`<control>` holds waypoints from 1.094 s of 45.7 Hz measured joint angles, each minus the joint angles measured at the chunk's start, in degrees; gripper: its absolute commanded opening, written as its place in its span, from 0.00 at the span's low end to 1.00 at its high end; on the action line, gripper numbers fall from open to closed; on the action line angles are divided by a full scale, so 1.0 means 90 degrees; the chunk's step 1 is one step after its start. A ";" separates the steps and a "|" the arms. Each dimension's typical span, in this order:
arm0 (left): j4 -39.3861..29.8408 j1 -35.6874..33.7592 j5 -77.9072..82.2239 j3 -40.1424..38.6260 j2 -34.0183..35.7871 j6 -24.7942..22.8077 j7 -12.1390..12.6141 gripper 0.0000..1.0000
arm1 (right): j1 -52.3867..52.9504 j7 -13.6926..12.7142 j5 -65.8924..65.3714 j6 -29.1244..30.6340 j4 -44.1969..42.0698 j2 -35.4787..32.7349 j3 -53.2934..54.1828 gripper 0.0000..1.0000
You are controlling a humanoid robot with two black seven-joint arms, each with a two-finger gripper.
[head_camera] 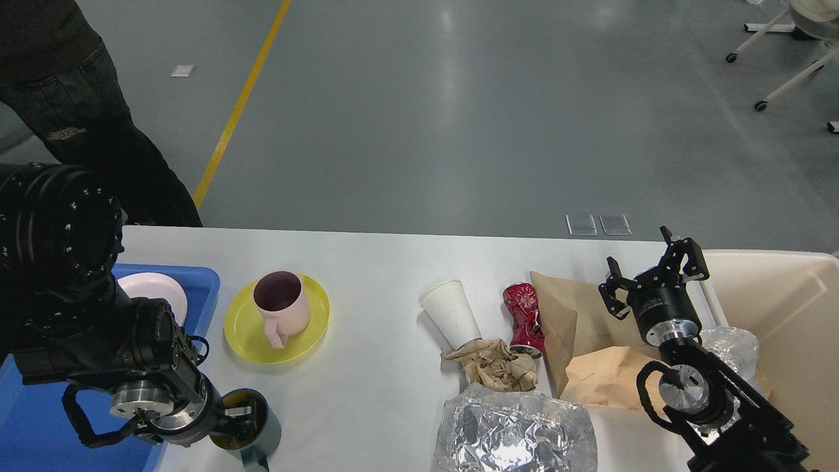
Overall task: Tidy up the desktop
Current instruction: 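Carry the teal mug onto the blue tray and release it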
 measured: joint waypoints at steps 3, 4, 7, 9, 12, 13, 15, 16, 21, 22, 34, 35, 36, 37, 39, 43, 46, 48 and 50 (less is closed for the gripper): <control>0.0028 0.0071 0.0001 -0.0018 -0.0017 0.0012 0.0000 0.33 | 0.0000 0.0000 0.0000 0.0000 -0.0002 0.0000 0.0000 1.00; 0.0038 0.0087 0.0001 -0.0024 -0.0020 0.0014 0.0000 0.30 | 0.0000 0.0000 0.0000 0.0000 -0.0002 0.0000 0.0000 1.00; 0.0092 0.0123 0.0002 -0.0045 -0.0018 0.0014 0.0001 0.20 | 0.0000 0.0000 0.0000 0.0000 -0.0003 0.0000 0.0000 1.00; 0.0137 0.0145 0.0002 -0.0053 -0.0004 0.0014 0.0007 0.17 | 0.0000 0.0001 0.0000 0.0000 -0.0003 0.0000 0.0000 1.00; 0.0196 0.0184 0.0002 -0.0060 -0.0003 0.0014 0.0036 0.07 | 0.0000 0.0003 0.0000 0.0000 -0.0003 0.0000 0.0000 1.00; 0.0216 0.0198 0.0001 -0.0063 -0.0009 0.0014 0.0044 0.05 | 0.0001 0.0003 0.0000 0.0000 -0.0003 0.0000 0.0000 1.00; 0.0246 0.0213 -0.0009 -0.0072 -0.0018 0.0014 0.0050 0.01 | 0.0001 0.0003 0.0000 0.0000 -0.0003 0.0000 0.0001 1.00; 0.0264 0.0219 -0.0013 -0.0079 -0.0021 0.0014 0.0054 0.00 | 0.0000 0.0003 0.0000 0.0000 -0.0003 0.0000 0.0001 1.00; 0.0316 0.0224 -0.0030 -0.0086 -0.0025 0.0014 0.0057 0.00 | 0.0000 0.0002 0.0001 0.0000 -0.0003 0.0000 0.0002 1.00; 0.0321 0.0224 -0.0035 -0.0086 -0.0025 0.0014 0.0057 0.00 | 0.0001 0.0002 0.0000 0.0000 -0.0003 0.0000 0.0002 1.00; 0.0351 0.0213 -0.0002 -0.0084 0.0010 -0.0067 -0.0011 0.00 | 0.0001 0.0002 0.0000 0.0000 -0.0003 0.0000 0.0001 1.00; 0.0344 0.0194 0.0002 -0.0082 0.0019 -0.0095 -0.0018 0.00 | 0.0001 0.0002 0.0000 0.0000 -0.0003 0.0000 0.0001 1.00; 0.0325 0.0156 0.0006 -0.0079 0.0038 -0.0151 -0.0030 0.00 | 0.0001 0.0002 0.0000 0.0000 -0.0003 0.0000 0.0001 1.00; 0.0306 0.0112 0.0008 -0.0071 0.0060 -0.0217 -0.0039 0.00 | 0.0001 0.0002 0.0001 0.0000 -0.0003 0.0000 0.0001 1.00; 0.0262 -0.0026 0.0010 -0.0042 0.0129 -0.0417 -0.0066 0.00 | 0.0001 0.0002 -0.0001 0.0000 -0.0003 0.0000 0.0002 1.00; 0.0088 -0.0662 0.0018 0.0031 0.0432 -0.1162 -0.0178 0.00 | 0.0001 -0.0001 0.0000 0.0000 -0.0003 0.0000 0.0002 1.00; -0.0119 -0.1357 0.0069 0.0148 0.0712 -0.1839 -0.0229 0.00 | 0.0001 -0.0001 0.0000 0.0000 -0.0003 0.0000 0.0004 1.00; -0.0222 -0.1732 0.0136 0.0221 0.0827 -0.2134 -0.0237 0.00 | 0.0001 -0.0001 0.0001 0.0000 -0.0003 0.0000 0.0004 1.00; -0.0382 -0.2232 0.0265 0.0310 0.0967 -0.2464 -0.0246 0.00 | 0.0002 -0.0001 0.0000 0.0000 -0.0003 0.0000 0.0004 1.00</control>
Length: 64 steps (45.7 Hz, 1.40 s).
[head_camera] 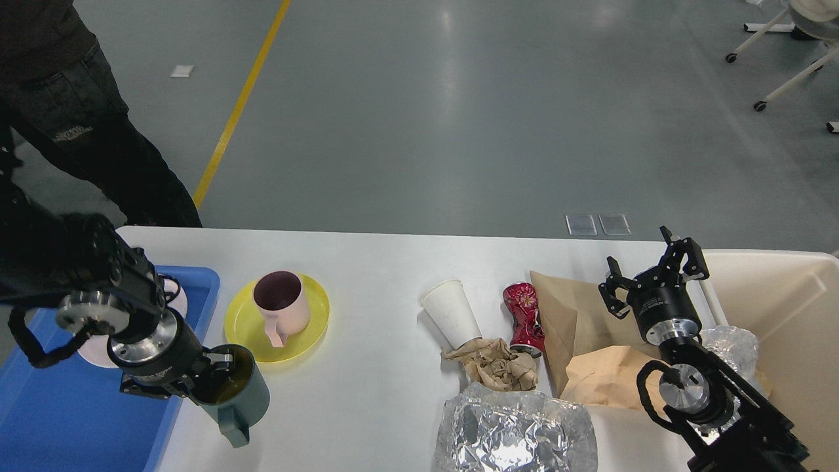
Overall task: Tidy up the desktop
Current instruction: 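Carry the teal mug onto the blue tray and release it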
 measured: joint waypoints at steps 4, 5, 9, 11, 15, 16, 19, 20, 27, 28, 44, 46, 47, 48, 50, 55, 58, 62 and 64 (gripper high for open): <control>-0.0286 -0.1013 0.0297 0.0162 0.0314 -0.0588 -0.0005 0.00 | 0.0001 0.0000 0.0000 0.0000 0.0000 0.0000 0.0000 1.00; -0.0340 -0.1241 0.0367 0.0191 0.0384 -0.0737 -0.0003 0.00 | 0.0001 0.0000 -0.0001 0.0000 0.0000 0.0000 0.0000 1.00; -0.0461 -0.2172 0.0642 0.0294 0.0658 -0.1462 0.0001 0.00 | 0.0001 0.0000 0.0000 0.0000 0.0000 0.0000 -0.0001 1.00; -0.0480 -0.2599 0.0761 0.0339 0.0767 -0.1836 0.0005 0.00 | 0.0001 0.0000 0.0000 0.0000 0.0000 0.0000 -0.0002 1.00; -0.0491 -0.3115 0.0923 0.0415 0.0906 -0.2304 0.0009 0.00 | 0.0001 0.0000 0.0000 0.0000 0.0000 0.0000 -0.0002 1.00; -0.0477 -0.3216 0.0992 0.0448 0.0951 -0.2392 0.0010 0.00 | 0.0002 0.0000 0.0000 0.0000 0.0000 0.0000 -0.0003 1.00; -0.0394 -0.3214 0.1099 0.0559 0.1028 -0.2416 0.0009 0.00 | 0.0003 0.0000 0.0001 0.0000 0.0001 0.0000 -0.0003 1.00; -0.0345 -0.3164 0.1150 0.0618 0.1088 -0.2415 0.0007 0.00 | 0.0003 0.0000 0.0000 0.0000 0.0004 0.0000 -0.0004 1.00; 0.0388 -0.2390 0.2014 0.0774 0.2371 -0.2394 -0.0009 0.00 | -0.0001 0.0001 0.0000 0.0000 0.0010 0.0000 -0.0004 1.00; 0.0797 -0.2021 0.2412 0.0683 0.2913 -0.2408 -0.0006 0.00 | -0.0004 0.0001 0.0001 0.0000 0.0010 0.0000 -0.0003 1.00; 0.3973 0.1843 0.3683 -0.1431 0.4814 -0.2468 0.0007 0.01 | -0.0007 0.0001 0.0000 0.0000 0.0010 0.0000 -0.0002 1.00; 0.4401 0.2525 0.3685 -0.1968 0.4828 -0.2492 0.0002 0.01 | -0.0007 0.0001 0.0001 0.0000 0.0010 0.0000 -0.0002 1.00; 0.4583 0.2833 0.3686 -0.2220 0.4829 -0.2504 0.0004 0.01 | -0.0007 0.0001 0.0001 0.0000 0.0010 0.0000 -0.0003 1.00; 0.4757 0.3129 0.3689 -0.2466 0.4829 -0.2513 0.0005 0.01 | -0.0007 0.0001 0.0000 0.0000 0.0010 0.0000 -0.0003 1.00; 0.5127 0.3740 0.3692 -0.3012 0.4818 -0.2527 0.0007 0.01 | -0.0007 0.0001 0.0001 0.0000 0.0010 0.0000 -0.0003 1.00; 0.5923 0.4799 0.3704 -0.4006 0.4712 -0.2537 0.0045 0.02 | -0.0006 0.0001 0.0000 0.0000 0.0010 0.0000 -0.0003 1.00; 0.6356 0.5159 0.3706 -0.4305 0.4576 -0.2537 0.0050 0.02 | -0.0006 0.0001 0.0000 0.0000 0.0010 0.0000 -0.0002 1.00; 0.6872 0.5564 0.3704 -0.4545 0.4428 -0.2520 0.0025 0.02 | -0.0007 0.0001 -0.0001 0.0000 0.0010 0.0000 -0.0002 1.00; 0.7027 0.5678 0.3694 -0.4631 0.4406 -0.2494 0.0016 0.02 | -0.0007 0.0001 0.0000 0.0000 0.0010 0.0000 -0.0002 1.00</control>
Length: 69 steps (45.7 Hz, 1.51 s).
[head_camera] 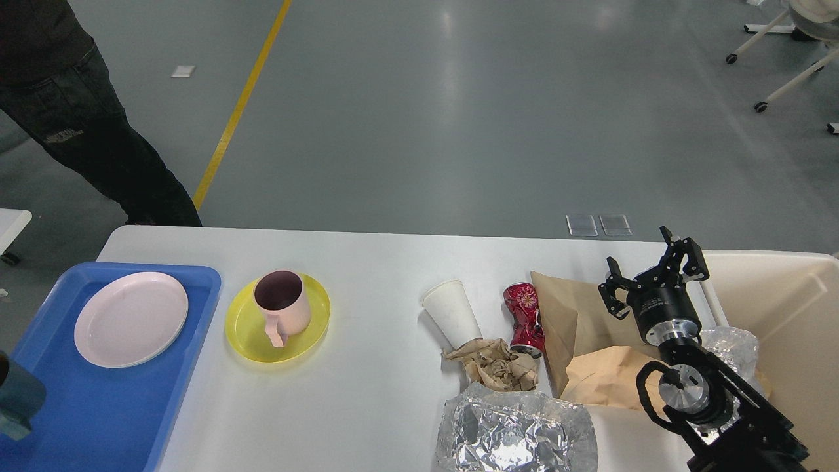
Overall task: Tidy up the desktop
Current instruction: 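Carry the teal mug onto the blue tray and release it, then raise the left arm and move it above the yellow plate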
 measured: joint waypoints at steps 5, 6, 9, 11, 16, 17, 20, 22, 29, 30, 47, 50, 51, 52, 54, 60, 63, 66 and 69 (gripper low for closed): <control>0.0332 0.0204 -0.0005 -0.0205 -0.0047 0.0070 -0.0003 0.03 | 0.0001 0.0000 0.0000 0.0000 0.0000 0.0000 0.0000 1.00; 0.0364 0.0242 -0.0005 -0.0232 -0.0062 0.0077 -0.0003 0.04 | 0.0001 0.0000 0.0000 0.0000 0.0000 0.0000 0.0000 1.00; 0.0415 0.0356 -0.0004 -0.0302 -0.0127 0.0084 -0.0001 0.09 | 0.0001 0.0000 0.0000 0.0000 0.0000 0.0000 0.0000 1.00; 0.0429 0.0413 -0.0013 -0.0342 -0.0200 0.0091 -0.0001 0.11 | 0.0001 0.0000 0.0001 0.0000 0.0000 0.0000 0.0000 1.00; 0.0437 0.0579 -0.0048 -0.0541 -0.0336 0.0109 0.0024 0.12 | 0.0002 0.0000 0.0000 0.0000 0.0000 0.0000 0.0000 1.00; 0.0438 0.0630 -0.0052 -0.0596 -0.0348 0.0111 0.0031 0.12 | 0.0002 0.0000 0.0000 0.0000 0.0000 0.0000 0.0000 1.00; 0.0438 0.0817 -0.0052 -0.0778 -0.0358 0.0113 0.0047 0.22 | 0.0001 0.0000 -0.0001 0.0000 0.0000 0.0000 0.0000 1.00; 0.0439 0.0908 -0.0052 -0.0878 -0.0355 0.0118 0.0051 0.33 | 0.0001 0.0000 0.0000 0.0000 0.0000 0.0000 0.0000 1.00; 0.0438 0.0986 -0.0084 -0.0988 -0.0290 0.0200 0.0002 0.86 | 0.0001 0.0000 0.0000 0.0000 0.0000 0.0000 0.0000 1.00; 0.0439 0.0986 -0.0097 -0.0990 -0.0278 0.0219 -0.0002 0.89 | 0.0002 0.0000 0.0001 0.0000 0.0000 0.0000 -0.0001 1.00; -0.0198 0.0091 -0.0415 -0.0382 0.0425 0.0125 0.0060 0.95 | 0.0001 0.0000 0.0000 0.0000 0.0000 0.0000 -0.0001 1.00; -0.0496 -0.0446 -0.0441 0.0138 0.0453 0.0112 0.0046 0.95 | 0.0002 0.0000 0.0001 0.0000 0.0001 0.0000 -0.0001 1.00; -0.0655 -0.0673 -0.0457 0.0340 0.0462 0.0109 0.0041 0.95 | 0.0001 0.0000 0.0000 0.0000 0.0003 0.0000 -0.0001 1.00; -0.0805 -0.0874 -0.0471 0.0514 0.0472 0.0106 0.0035 0.95 | 0.0001 0.0000 0.0000 0.0000 0.0003 0.0000 -0.0001 1.00; -0.1165 -0.1390 -0.0511 0.0958 0.0481 0.0105 0.0021 0.95 | 0.0001 0.0000 0.0000 0.0000 0.0007 0.0000 0.0000 1.00; -0.2075 -0.3020 -0.0881 0.2374 0.0383 0.0107 0.0005 0.95 | 0.0001 0.0000 0.0000 0.0000 0.0009 0.0000 0.0001 1.00; -0.2522 -0.3882 -0.1238 0.3101 0.0214 0.0109 0.0006 0.95 | 0.0001 0.0000 -0.0001 0.0000 0.0009 0.0000 0.0002 1.00; -0.2953 -0.4719 -0.1573 0.3774 -0.0106 0.0118 0.0006 0.95 | 0.0001 0.0000 0.0000 0.0000 0.0010 0.0000 0.0003 1.00; -0.3332 -0.5425 -0.1883 0.4312 -0.0542 0.0123 0.0006 0.95 | 0.0001 0.0000 0.0000 0.0000 0.0011 0.0000 0.0003 1.00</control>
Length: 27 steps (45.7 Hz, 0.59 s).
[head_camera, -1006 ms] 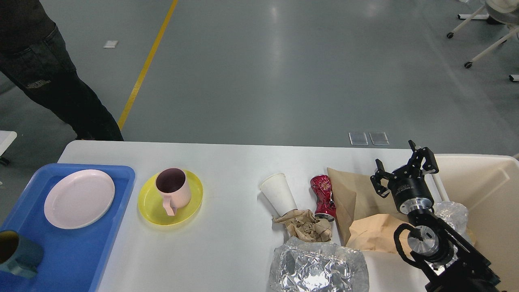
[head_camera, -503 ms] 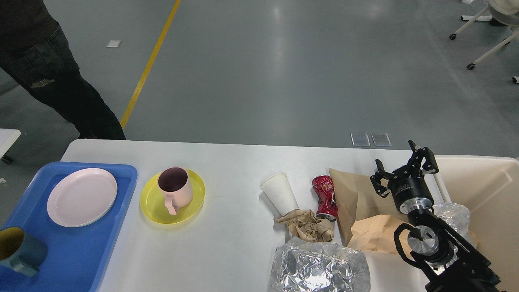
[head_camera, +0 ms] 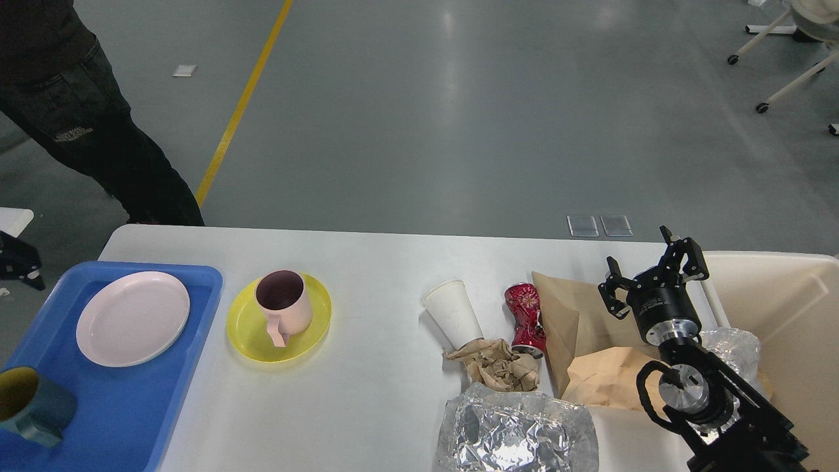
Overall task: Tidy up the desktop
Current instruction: 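Raise the left arm and move it above the yellow plate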
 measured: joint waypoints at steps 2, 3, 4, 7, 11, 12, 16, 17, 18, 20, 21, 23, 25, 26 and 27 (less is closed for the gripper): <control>-0.0233 -0.0401 -0.0233 0.0258 -0.0341 0.0003 0.0000 0.95 | 0.0000 0.0000 0.0001 0.0000 0.0001 0.0000 0.0000 1.00; -0.0333 -0.0550 -0.0337 0.0345 -0.0498 0.0005 0.0001 0.95 | 0.0000 0.0000 0.0000 0.0000 0.0001 0.0000 0.0000 1.00; -0.0429 -0.0682 -0.0439 0.0417 -0.0655 0.0006 0.0002 0.95 | 0.0000 0.0000 0.0000 0.0000 0.0001 0.0000 0.0000 1.00; -0.0763 -0.1071 -0.0750 0.0577 -0.1169 0.0009 0.0008 0.95 | -0.0001 0.0000 0.0000 0.0000 0.0000 0.0000 0.0000 1.00; -0.1380 -0.1751 -0.1054 0.0676 -0.1776 0.0011 0.0013 0.94 | -0.0001 0.0000 0.0000 0.0000 0.0000 0.0000 -0.0001 1.00; -0.1606 -0.1981 -0.1122 0.0694 -0.1939 0.0014 0.0014 0.94 | -0.0001 0.0000 0.0000 0.0000 0.0000 0.0000 -0.0001 1.00; -0.2425 -0.2697 -0.1412 0.0701 -0.2537 0.0059 0.0013 0.94 | -0.0001 0.0000 0.0000 0.0000 -0.0009 0.0000 -0.0004 1.00; -0.2602 -0.2837 -0.1492 0.0691 -0.2687 0.0067 0.0014 0.94 | -0.0001 0.0000 0.0000 0.0000 -0.0010 0.0000 -0.0004 1.00; -0.2765 -0.2968 -0.1574 0.0676 -0.2831 0.0077 0.0013 0.94 | -0.0001 0.0000 0.0001 0.0000 -0.0010 0.0000 -0.0005 1.00; -0.3095 -0.3264 -0.1755 0.0625 -0.3139 0.0086 0.0015 0.94 | -0.0001 0.0000 0.0000 0.0000 -0.0011 0.0000 -0.0005 1.00; -0.3221 -0.3394 -0.1830 0.0594 -0.3262 0.0086 0.0013 0.94 | -0.0001 0.0000 0.0001 0.0000 -0.0011 0.0000 -0.0006 1.00; -0.3482 -0.3694 -0.1989 0.0516 -0.3508 0.0089 0.0015 0.94 | -0.0001 0.0000 0.0000 0.0000 -0.0011 0.0000 -0.0006 1.00; -0.3687 -0.3955 -0.2120 0.0461 -0.3700 0.0090 0.0014 0.94 | -0.0001 0.0000 0.0000 0.0000 -0.0011 0.0000 -0.0006 1.00; -0.3808 -0.4118 -0.2196 0.0436 -0.3821 0.0089 0.0014 0.94 | -0.0001 0.0000 0.0000 0.0000 -0.0011 0.0000 -0.0006 1.00; -0.3900 -0.4245 -0.2251 0.0417 -0.3923 0.0089 0.0015 0.94 | -0.0001 0.0000 -0.0001 0.0000 -0.0012 0.0000 -0.0006 1.00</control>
